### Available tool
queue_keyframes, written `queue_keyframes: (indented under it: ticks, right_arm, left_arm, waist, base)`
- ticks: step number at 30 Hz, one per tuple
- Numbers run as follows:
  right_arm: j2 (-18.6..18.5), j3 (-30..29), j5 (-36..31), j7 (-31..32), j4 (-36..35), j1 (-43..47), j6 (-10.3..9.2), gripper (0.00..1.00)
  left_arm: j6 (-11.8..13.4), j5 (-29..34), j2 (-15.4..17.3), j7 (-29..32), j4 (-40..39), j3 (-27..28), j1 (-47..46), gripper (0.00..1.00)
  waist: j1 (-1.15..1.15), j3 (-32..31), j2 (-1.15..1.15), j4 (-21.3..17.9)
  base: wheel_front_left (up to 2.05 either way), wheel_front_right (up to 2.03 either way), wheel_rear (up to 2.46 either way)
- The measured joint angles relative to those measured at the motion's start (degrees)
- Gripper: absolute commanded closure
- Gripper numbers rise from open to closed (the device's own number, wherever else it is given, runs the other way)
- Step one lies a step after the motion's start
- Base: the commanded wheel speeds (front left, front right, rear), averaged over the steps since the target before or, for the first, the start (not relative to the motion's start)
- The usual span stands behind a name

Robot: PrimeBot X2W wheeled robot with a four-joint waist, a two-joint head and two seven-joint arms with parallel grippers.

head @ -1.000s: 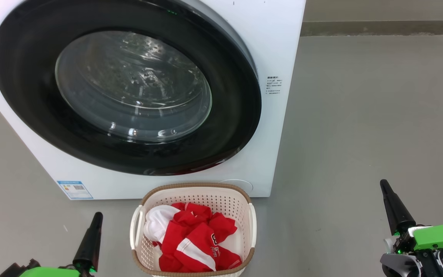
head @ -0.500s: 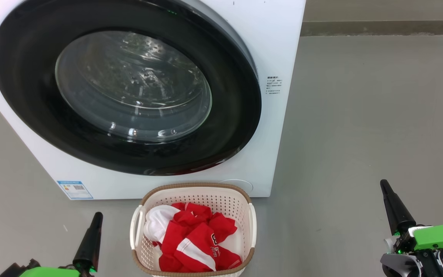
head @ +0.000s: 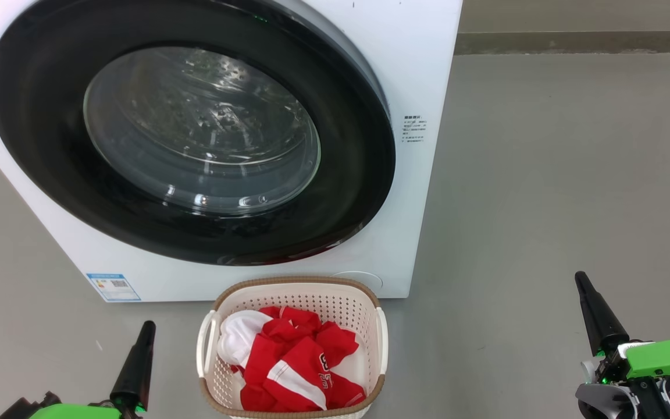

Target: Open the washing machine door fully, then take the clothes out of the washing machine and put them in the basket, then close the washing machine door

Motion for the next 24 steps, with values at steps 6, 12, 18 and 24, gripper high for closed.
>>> queue_keyframes:
  ticks: [6, 12, 18, 24]
  right_arm:
    - [0.00, -0.02, 0.00, 0.00, 0.00, 0.00, 0.00, 1.00]
    - [0.01, -0.04, 0.00, 0.00, 0.00, 0.00, 0.00, 1.00]
    - [0.03, -0.07, -0.01, 0.01, 0.00, 0.00, 0.00, 1.00]
    - [0.04, -0.09, -0.01, 0.01, 0.00, 0.00, 0.00, 1.00]
  left_arm:
    - [0.00, 0.00, 0.00, 0.00, 0.00, 0.00, 0.00, 1.00]
    - [0.00, 0.00, 0.00, 0.00, 0.00, 0.00, 0.00, 1.00]
    - [0.00, 0.00, 0.00, 0.00, 0.00, 0.00, 0.00, 1.00]
    - [0.00, 0.00, 0.00, 0.00, 0.00, 0.00, 0.00, 1.00]
  waist:
    - [0.00, 0.00, 0.00, 0.00]
    - [0.00, 0.00, 0.00, 0.00]
    - [0.00, 0.00, 0.00, 0.00]
    - [0.00, 0.00, 0.00, 0.00]
  base:
    - [0.00, 0.00, 0.00]
    - [0.00, 0.00, 0.00]
    - [0.00, 0.00, 0.00]
    - [0.00, 0.00, 0.00]
